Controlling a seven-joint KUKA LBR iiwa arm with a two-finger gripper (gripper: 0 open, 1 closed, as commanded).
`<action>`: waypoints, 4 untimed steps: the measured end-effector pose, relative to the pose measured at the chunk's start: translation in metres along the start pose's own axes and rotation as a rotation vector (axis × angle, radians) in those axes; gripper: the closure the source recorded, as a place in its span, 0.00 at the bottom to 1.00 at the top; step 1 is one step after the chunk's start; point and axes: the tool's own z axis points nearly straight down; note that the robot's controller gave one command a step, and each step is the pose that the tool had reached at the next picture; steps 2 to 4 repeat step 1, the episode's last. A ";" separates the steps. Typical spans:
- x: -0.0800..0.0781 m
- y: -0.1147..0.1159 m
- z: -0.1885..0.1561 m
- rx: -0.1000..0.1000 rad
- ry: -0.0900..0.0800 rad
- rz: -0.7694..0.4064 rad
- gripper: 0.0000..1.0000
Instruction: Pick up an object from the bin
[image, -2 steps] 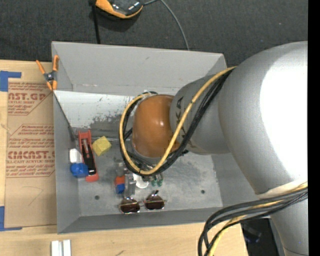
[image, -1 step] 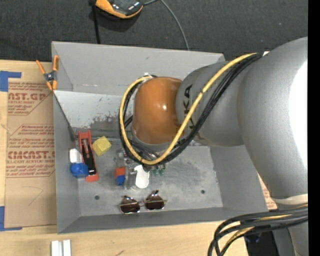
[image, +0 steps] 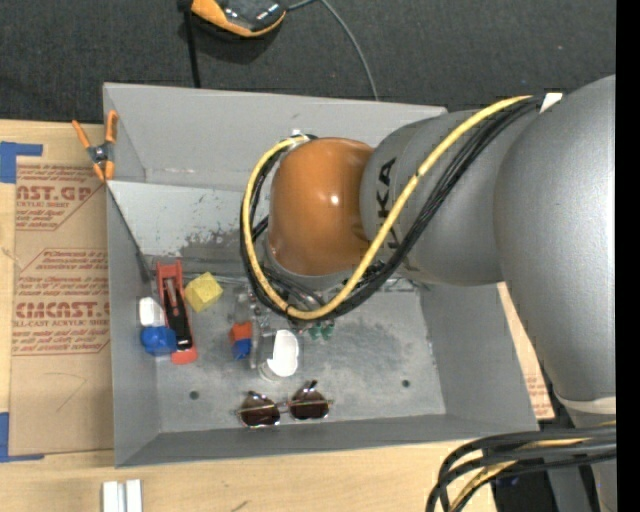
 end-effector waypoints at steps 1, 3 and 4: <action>0.002 0.012 -0.085 0.000 0.010 -0.033 1.00; 0.002 0.012 -0.085 0.000 0.010 -0.033 1.00; 0.002 0.012 -0.085 0.000 0.010 -0.033 1.00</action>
Offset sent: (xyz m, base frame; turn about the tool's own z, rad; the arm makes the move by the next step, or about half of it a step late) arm 0.0000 0.0000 0.0000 0.0000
